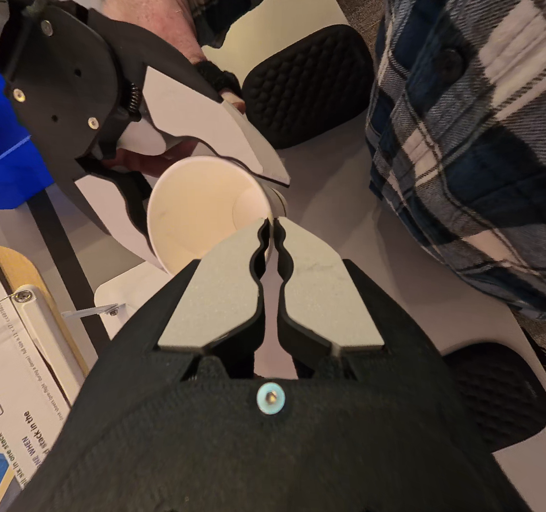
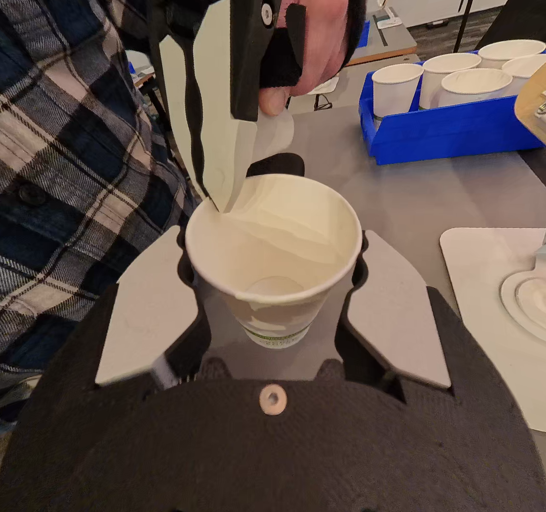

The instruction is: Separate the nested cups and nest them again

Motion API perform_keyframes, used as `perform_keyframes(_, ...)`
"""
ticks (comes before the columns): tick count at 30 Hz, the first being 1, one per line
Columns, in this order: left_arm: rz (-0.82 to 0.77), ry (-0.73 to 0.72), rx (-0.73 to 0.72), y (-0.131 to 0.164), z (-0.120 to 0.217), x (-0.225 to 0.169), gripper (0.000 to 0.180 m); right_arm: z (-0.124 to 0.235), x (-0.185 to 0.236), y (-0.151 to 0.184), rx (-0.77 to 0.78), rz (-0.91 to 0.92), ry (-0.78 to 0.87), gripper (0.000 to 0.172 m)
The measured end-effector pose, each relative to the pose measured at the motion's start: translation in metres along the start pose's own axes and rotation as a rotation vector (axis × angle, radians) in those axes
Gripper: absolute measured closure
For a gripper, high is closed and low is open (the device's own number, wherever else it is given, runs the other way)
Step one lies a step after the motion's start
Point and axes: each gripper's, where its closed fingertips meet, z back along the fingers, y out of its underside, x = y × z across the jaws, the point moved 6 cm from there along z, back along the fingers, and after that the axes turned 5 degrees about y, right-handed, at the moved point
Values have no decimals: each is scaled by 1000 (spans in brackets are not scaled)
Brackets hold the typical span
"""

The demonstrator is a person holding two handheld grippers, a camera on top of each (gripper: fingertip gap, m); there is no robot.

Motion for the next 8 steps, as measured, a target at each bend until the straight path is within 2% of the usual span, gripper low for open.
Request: perform_keyframes(8,20,-12,-5,4,-1,5,178,3,-4,3,27,-7,10,67)
